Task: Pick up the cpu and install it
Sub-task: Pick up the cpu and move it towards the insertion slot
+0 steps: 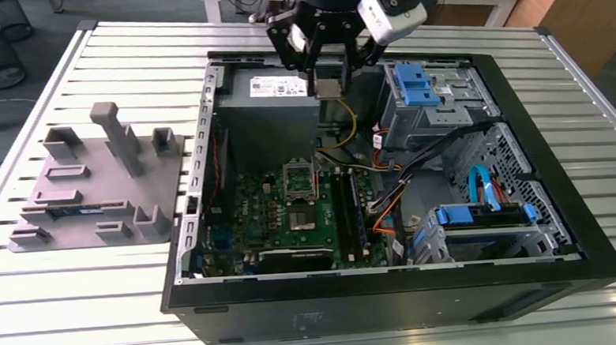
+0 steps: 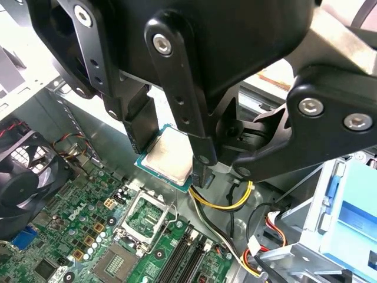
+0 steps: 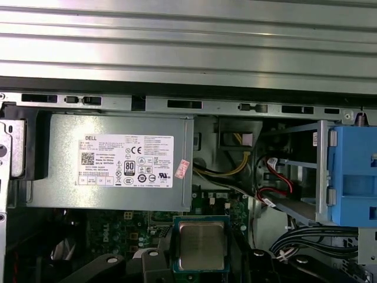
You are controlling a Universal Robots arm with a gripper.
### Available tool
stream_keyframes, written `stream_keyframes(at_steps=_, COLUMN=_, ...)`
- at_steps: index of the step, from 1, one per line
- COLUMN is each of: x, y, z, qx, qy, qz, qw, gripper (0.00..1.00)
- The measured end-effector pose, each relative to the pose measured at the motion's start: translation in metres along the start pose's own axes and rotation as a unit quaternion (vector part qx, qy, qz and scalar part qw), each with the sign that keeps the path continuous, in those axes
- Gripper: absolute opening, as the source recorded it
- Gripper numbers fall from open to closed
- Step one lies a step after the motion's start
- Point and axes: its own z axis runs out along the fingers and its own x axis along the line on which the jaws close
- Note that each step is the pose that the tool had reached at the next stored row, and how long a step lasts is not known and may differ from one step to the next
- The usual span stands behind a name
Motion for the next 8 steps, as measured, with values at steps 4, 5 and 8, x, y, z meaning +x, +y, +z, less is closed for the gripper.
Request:
stream_keyframes(at_steps=4, x=-0.0011, y=0.0000, z=0.0001, qx=0.0000, qy=0.0000, qz=0.000, qw=1.00000, gripper=0.47)
stream_keyframes(at_steps=5, x=-0.0013, y=0.0000, z=0.0001, qx=0.0000, qy=0.0000, qz=0.000, qw=1.00000, gripper=0.47)
stream_keyframes(at_steps=8, x=-0.0023, y=0.0000, z=0.0002, qx=0.0000, qy=0.0000, qz=0.000, qw=1.00000, gripper=0.47)
